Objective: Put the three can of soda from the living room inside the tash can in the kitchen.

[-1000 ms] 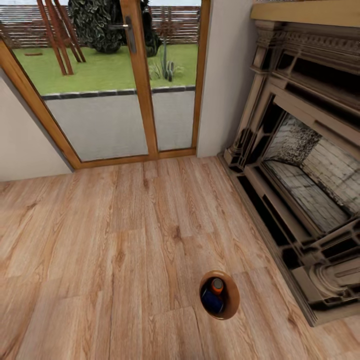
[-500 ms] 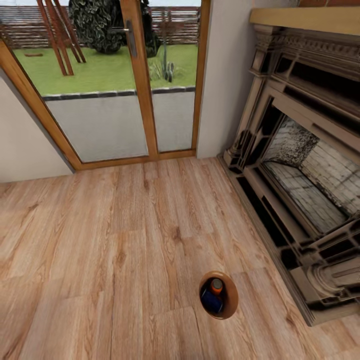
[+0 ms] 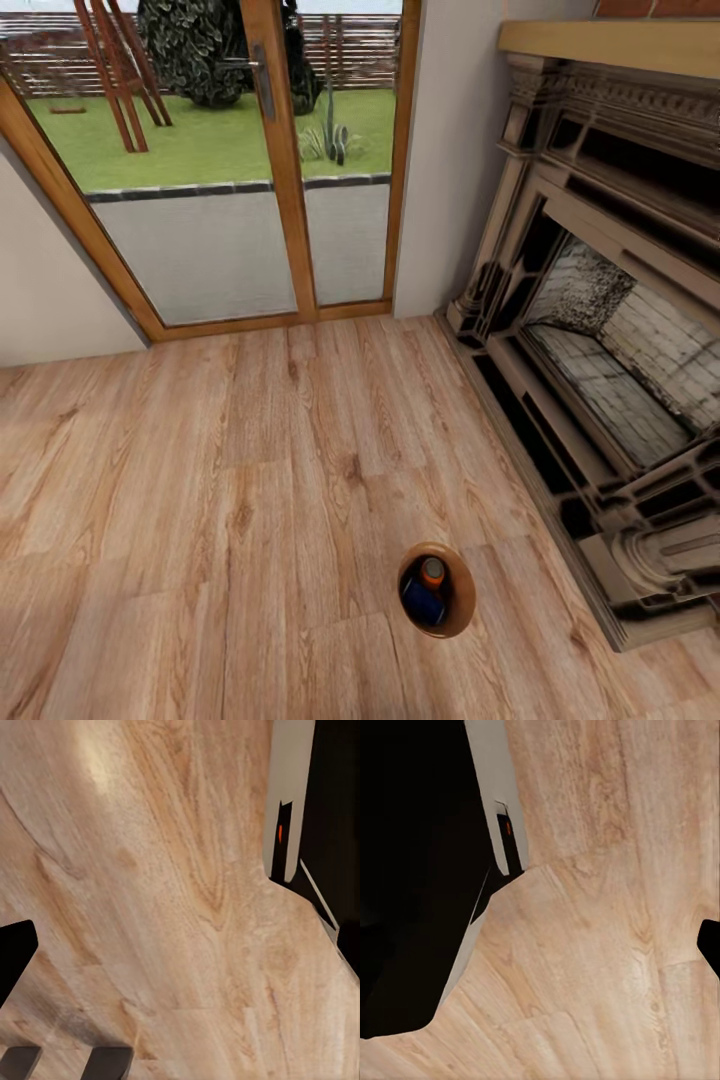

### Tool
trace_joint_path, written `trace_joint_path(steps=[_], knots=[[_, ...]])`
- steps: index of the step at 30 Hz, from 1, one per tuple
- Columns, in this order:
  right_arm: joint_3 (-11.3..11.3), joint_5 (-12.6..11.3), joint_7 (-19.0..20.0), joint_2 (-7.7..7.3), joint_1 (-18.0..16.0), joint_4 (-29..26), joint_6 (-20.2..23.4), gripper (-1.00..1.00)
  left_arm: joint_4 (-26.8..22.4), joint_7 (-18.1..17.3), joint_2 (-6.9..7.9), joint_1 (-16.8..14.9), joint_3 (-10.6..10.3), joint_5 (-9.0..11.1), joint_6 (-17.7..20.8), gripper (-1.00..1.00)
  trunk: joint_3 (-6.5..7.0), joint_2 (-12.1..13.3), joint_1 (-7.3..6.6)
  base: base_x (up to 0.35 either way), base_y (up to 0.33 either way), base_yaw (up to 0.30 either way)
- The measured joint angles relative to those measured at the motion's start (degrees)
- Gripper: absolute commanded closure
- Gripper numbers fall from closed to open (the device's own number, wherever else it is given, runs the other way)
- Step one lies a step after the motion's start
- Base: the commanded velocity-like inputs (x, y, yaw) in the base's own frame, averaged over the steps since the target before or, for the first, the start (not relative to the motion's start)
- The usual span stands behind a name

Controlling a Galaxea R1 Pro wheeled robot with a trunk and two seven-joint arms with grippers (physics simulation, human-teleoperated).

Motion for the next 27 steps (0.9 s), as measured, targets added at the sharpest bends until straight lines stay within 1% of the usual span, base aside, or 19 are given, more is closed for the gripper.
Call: trace_joint_path(steps=[4,5,8,13,14,18,19,22,27], knots=[[0.2,-0.2,-2.2,0.03,0.0,-0.2,0.0,-1.0,-0.1,0.0,-0.18,0.0,0.1,0.1,-0.1,-1.0,0.0,0.0,0.0,0.0,0.0,0.0],[0.3,-0.3,-4.7,0.12,0.0,-0.2,0.0,-1.0,-0.2,0.1,-0.44,0.0,0.0,0.1,-0.1,-1.0,0.0,0.0,0.0,0.0,0.0,0.0],[0.3,-0.3,-7.3,0.41,0.0,-0.4,0.0,-1.0,-0.3,0.1,-0.87,0.0,-0.1,0.0,-0.2,-1.0,0.0,0.0,0.0,0.0,0.0,0.0],[0.4,-0.3,-10.3,0.75,0.0,-1.1,0.0,-1.0,-0.4,0.2,-1.4,0.0,-0.1,0.1,-0.2,-1.0,0.0,0.0,0.0,0.0,0.0,0.0],[0.5,-0.3,-10.9,0.8,0.0,-1.3,0.0,-1.0,-0.4,0.3,-1.55,0.0,-0.2,0.1,-0.2,-1.0,0.17,0.4,-0.21,0.0,0.0,0.0],[0.7,-0.1,-11.6,0.87,0.0,-1.5,0.0,-1.0,-0.5,0.4,-2.06,0.0,-0.2,0.1,-0.2,-1.0,0.89,2.0,-1.09,0.0,0.0,0.0],[0.7,-0.1,-11.8,0.88,0.0,-1.5,0.0,-1.0,-0.4,0.4,-2.43,0.0,-0.2,0.1,-0.2,-1.0,1.07,2.4,-1.31,0.0,0.0,0.0],[0.8,0.0,-12.0,0.85,0.0,-1.5,0.0,-1.0,-0.4,0.5,-2.92,0.0,-0.2,0.0,-0.2,-1.0,1.61,3.6,-1.97,0.0,0.0,0.0],[0.9,0.1,-12.1,0.86,0.0,-1.4,0.0,-1.0,-0.4,0.5,-3.22,0.0,-0.2,-0.1,-0.2,-1.0,2.51,5.6,-3.07,0.0,0.0,0.0]])
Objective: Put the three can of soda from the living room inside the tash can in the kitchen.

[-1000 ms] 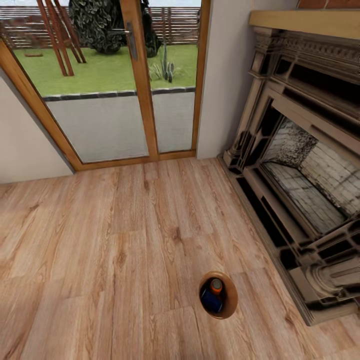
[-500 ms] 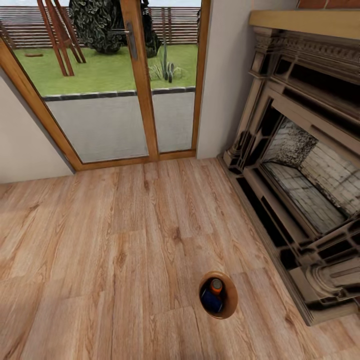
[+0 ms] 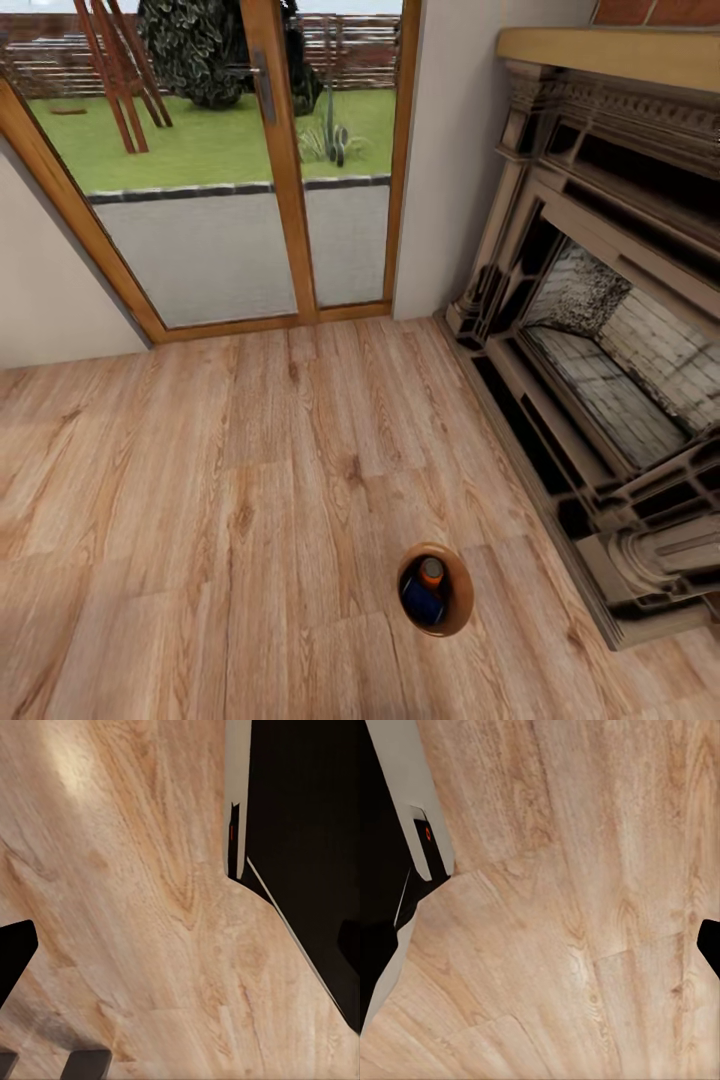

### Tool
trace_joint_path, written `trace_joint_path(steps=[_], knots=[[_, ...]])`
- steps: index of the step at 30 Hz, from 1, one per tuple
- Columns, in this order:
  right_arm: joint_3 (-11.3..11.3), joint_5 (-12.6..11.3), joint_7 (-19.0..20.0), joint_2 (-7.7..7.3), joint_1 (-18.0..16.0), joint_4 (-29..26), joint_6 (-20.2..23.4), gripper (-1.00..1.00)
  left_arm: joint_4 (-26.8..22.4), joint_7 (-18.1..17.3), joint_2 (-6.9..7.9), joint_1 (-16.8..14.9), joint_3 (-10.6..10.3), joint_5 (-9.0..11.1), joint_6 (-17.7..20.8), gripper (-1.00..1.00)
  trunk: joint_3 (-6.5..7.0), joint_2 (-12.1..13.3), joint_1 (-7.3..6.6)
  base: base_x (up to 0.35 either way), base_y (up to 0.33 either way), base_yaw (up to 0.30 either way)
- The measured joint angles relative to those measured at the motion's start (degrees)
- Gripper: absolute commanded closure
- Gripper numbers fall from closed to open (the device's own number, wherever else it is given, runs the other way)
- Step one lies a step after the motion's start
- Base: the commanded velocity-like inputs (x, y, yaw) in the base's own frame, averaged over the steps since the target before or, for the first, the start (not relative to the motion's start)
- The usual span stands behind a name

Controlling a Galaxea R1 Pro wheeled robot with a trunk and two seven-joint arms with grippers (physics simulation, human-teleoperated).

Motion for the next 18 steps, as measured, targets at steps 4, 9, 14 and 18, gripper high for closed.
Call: trace_joint_path(steps=[4,9,14,18], knots=[[0.1,0.0,0.0,0.01,0.0,0.0,0.0,-1.0,0.0,0.0,-0.1,0.0,0.0,0.0,0.0,-1.0,0.72,1.6,-0.88,0.0,0.0,0.0],[0.0,0.1,0.0,0.04,0.0,0.2,0.0,-1.0,0.0,0.0,-0.13,0.0,0.0,0.0,0.0,-1.0,1.62,3.6,-1.98,0.0,0.0,0.0],[0.0,0.1,0.0,0.07,0.0,0.6,0.0,-1.0,0.0,0.0,-0.12,0.0,0.0,-0.1,0.1,-1.0,2.34,5.2,-2.86,0.0,0.0,0.0],[0.0,0.1,0.0,0.1,0.0,0.7,0.0,-1.0,0.0,0.0,-0.09,0.0,0.0,-0.1,0.1,-1.0,2.34,5.2,-2.86,0.0,0.0,0.0]])
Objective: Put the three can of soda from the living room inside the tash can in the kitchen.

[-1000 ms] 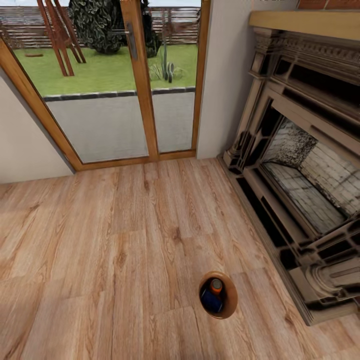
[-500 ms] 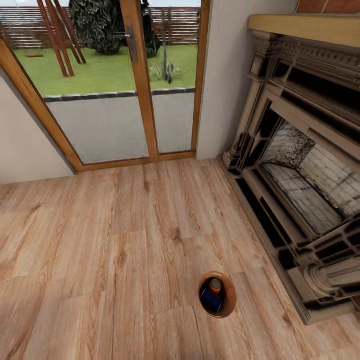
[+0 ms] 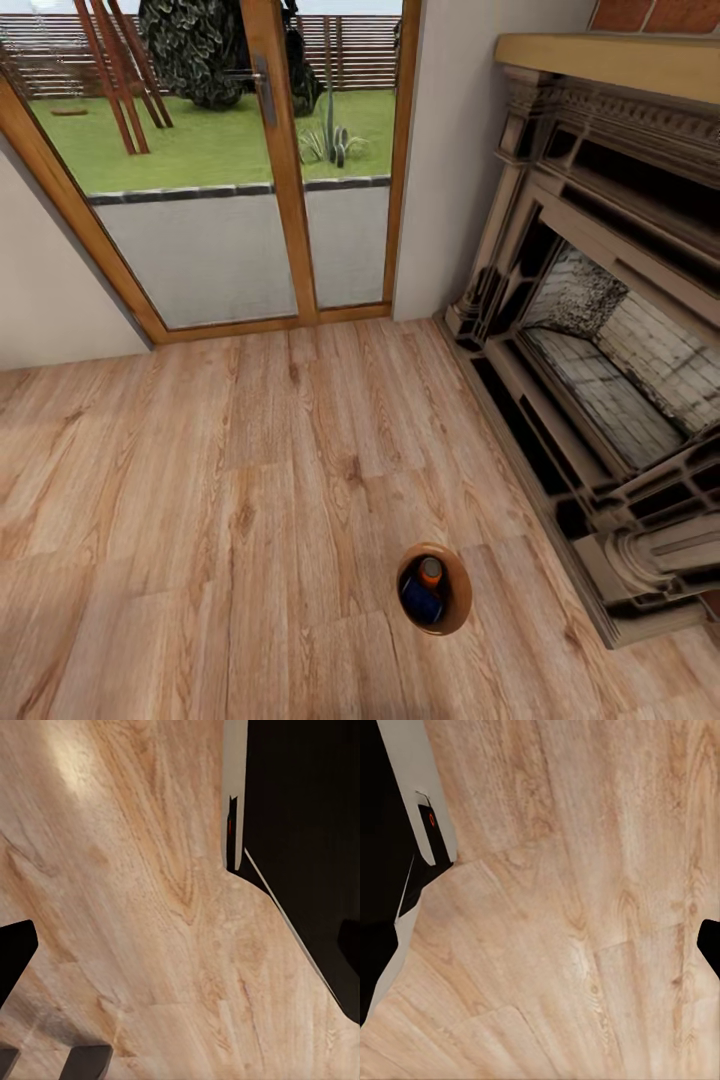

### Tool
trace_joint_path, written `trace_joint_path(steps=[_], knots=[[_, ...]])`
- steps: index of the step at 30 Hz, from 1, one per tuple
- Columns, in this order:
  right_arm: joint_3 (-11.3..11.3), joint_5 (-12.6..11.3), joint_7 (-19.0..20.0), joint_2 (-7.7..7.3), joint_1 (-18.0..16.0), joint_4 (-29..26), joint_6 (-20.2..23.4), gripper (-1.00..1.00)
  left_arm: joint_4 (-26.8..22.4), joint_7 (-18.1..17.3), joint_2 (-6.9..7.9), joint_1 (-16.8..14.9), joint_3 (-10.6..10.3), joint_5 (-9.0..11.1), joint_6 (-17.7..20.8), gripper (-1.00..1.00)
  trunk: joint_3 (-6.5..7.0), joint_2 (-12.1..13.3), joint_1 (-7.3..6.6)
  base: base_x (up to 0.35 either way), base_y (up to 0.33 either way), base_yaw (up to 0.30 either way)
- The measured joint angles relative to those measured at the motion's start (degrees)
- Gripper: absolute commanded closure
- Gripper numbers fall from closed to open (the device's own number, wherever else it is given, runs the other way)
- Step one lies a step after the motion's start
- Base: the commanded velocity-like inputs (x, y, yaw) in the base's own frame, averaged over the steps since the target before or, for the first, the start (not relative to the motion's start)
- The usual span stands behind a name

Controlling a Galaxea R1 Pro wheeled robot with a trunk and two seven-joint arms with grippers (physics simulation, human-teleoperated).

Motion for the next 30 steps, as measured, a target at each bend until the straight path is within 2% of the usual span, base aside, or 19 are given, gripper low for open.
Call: trace_joint_path(steps=[6,11,13,15,18,23,30], knots=[[0.0,0.0,0.0,0.39,0.0,0.2,0.1,-1.0,0.0,0.0,0.03,0.0,-0.1,0.0,0.0,-1.0,0.0,0.0,0.0,0.0,0.0,0.0],[0.0,0.0,0.0,1.64,0.0,0.3,0.1,-1.0,0.0,-0.1,0.03,0.0,-0.2,0.0,0.0,-1.0,0.0,0.0,0.0,0.0,0.0,0.0],[0.0,-0.1,0.0,2.56,0.0,0.3,0.1,-1.0,0.0,-0.1,0.03,0.0,-0.2,0.0,0.0,-1.0,0.0,0.0,0.0,0.0,0.0,0.0],[0.0,-0.2,0.0,4.95,0.0,0.2,0.1,-1.0,0.0,-0.1,0.02,0.0,-0.2,0.1,0.0,-1.0,0.0,0.0,0.0,0.0,0.0,0.0],[0.0,-0.2,0.0,7.19,0.0,0.2,0.1,-1.0,0.0,-0.1,0.01,0.0,-0.1,0.0,0.0,-1.0,0.0,0.0,0.0,0.0,0.0,0.0],[-0.1,-0.3,0.0,9.58,0.0,0.1,0.1,-1.0,0.1,-0.2,0.03,0.0,0.1,0.1,0.1,-1.0,0.0,0.0,0.0,0.0,0.0,0.0],[-0.1,-0.2,0.0,9.78,0.0,-0.5,0.1,-1.0,0.1,-0.2,0.01,0.0,0.1,0.1,0.2,-1.0,0.0,0.0,0.0,0.0,0.0,0.0]])
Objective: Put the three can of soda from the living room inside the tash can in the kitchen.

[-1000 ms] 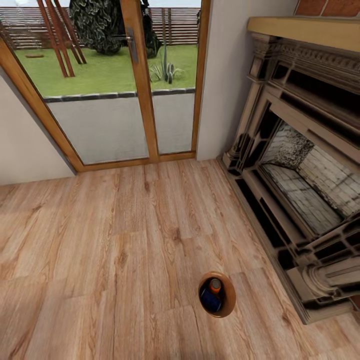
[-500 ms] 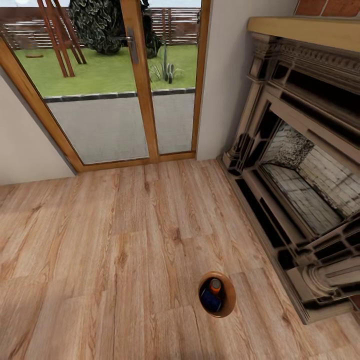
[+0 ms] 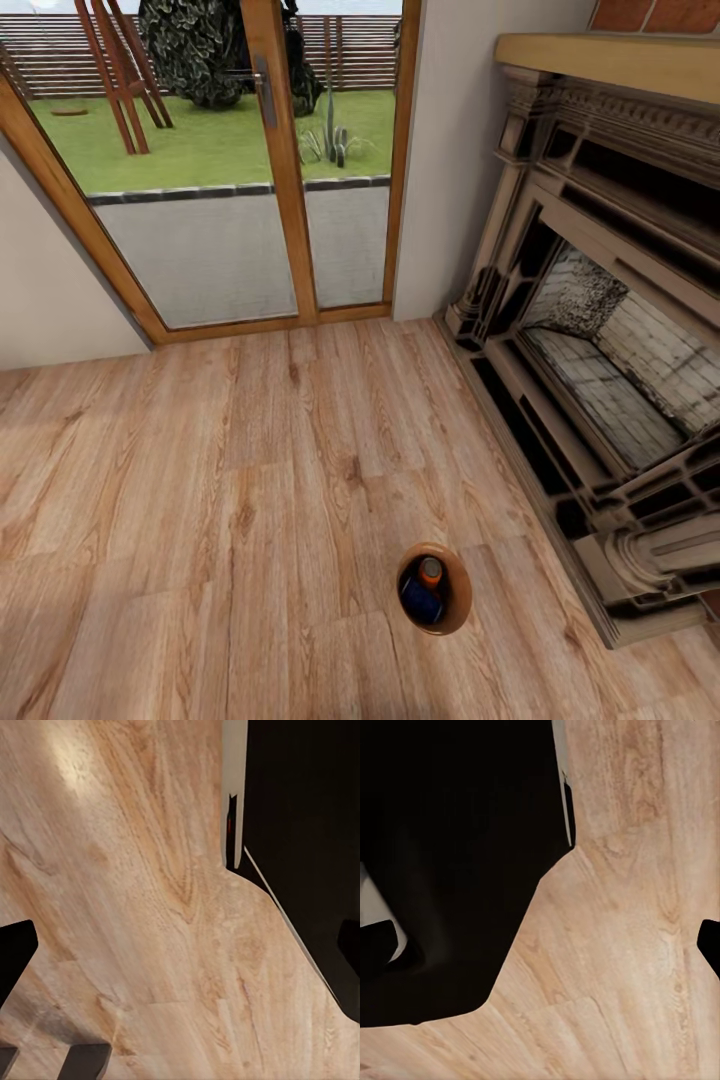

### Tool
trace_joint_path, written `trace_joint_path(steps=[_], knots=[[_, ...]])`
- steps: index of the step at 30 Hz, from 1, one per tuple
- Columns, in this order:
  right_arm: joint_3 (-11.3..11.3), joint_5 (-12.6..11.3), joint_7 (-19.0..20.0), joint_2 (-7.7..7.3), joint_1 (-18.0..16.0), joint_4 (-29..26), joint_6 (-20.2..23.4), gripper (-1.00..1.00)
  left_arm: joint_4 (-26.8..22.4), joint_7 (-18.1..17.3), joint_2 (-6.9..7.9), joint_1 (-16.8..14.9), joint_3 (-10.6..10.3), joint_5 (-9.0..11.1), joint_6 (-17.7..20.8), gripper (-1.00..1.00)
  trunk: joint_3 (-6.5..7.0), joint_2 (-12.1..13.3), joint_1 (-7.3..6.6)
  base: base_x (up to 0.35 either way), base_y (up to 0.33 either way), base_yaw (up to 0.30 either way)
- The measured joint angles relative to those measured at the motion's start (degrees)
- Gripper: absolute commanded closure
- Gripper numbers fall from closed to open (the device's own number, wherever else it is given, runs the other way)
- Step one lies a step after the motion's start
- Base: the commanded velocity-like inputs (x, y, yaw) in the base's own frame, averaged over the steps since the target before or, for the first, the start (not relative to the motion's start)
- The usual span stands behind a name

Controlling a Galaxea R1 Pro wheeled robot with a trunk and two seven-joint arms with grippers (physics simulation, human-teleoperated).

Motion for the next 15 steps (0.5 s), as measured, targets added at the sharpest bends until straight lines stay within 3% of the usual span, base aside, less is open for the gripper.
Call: trace_joint_path(steps=[15], knots=[[0.0,0.0,0.0,0.22,0.0,0.0,0.0,-1.0,0.0,0.0,0.02,0.0,-0.1,-0.2,0.0,-1.0,0.0,0.0,0.0,0.0,0.0,0.0]])
